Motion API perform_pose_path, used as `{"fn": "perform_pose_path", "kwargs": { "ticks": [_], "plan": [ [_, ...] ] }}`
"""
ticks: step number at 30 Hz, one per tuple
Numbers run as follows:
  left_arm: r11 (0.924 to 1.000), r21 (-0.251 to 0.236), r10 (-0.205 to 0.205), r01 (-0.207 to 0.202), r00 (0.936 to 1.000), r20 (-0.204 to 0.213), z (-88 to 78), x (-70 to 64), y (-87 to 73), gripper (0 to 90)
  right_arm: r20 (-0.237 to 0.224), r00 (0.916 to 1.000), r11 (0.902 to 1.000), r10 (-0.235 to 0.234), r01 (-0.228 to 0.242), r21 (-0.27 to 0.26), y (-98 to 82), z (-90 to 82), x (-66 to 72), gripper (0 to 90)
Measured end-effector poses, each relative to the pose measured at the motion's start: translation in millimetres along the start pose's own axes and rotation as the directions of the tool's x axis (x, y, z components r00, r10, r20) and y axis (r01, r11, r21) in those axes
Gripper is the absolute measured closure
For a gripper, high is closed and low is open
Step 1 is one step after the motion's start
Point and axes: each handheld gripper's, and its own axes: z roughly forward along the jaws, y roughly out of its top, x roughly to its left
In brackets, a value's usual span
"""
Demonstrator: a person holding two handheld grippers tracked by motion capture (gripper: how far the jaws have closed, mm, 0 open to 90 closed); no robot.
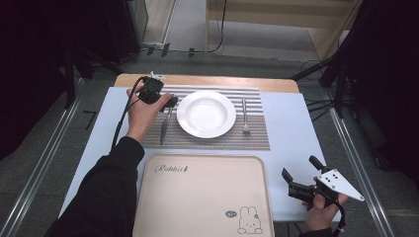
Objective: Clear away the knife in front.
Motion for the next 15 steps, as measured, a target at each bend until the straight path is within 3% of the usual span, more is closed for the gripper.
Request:
{"fn": "perform_pose_path", "kwargs": {
  "ticks": [4,8,11,12,13,15],
  "plan": [
    [0.9969,0.079,-0.006,0.005,1.0,0.004,9.2,0.1,0.9,23.6,0.001,1.0,1.0,0.0,0.0,0.002,-0.1,0.4,0.0,0.0],
    [0.9903,0.133,-0.039,0.038,0.9993,0.0,18.2,3.6,-2.7,28.1,0.0,1.0,1.0,0.001,-0.001,0.003,-0.1,0.4,-0.2,0.0],
    [0.9875,0.139,-0.073,0.074,0.9973,-0.01,20.8,6.1,-3.7,29.1,0.0,1.0,1.0,0.003,-0.003,0.003,-0.1,0.2,-0.4,0.0],
    [0.9872,0.14,-0.076,0.076,0.9971,-0.001,20.7,6.2,-3.4,30.2,0.0,1.0,1.0,0.002,-0.002,0.001,-0.1,0.2,-0.6,0.0],
    [0.9872,0.142,-0.076,0.074,0.997,0.013,20.8,6.2,-3.2,37.0,0.0,1.0,1.0,0.002,-0.002,0.001,-0.1,0.2,-0.7,0.0],
    [0.9855,0.15,-0.082,0.079,0.9966,0.013,21.7,5.6,-3.2,38.1,0.002,1.0,1.0,0.002,-0.002,0.004,-0.2,0.4,-1.0,0.0]
  ]
}}
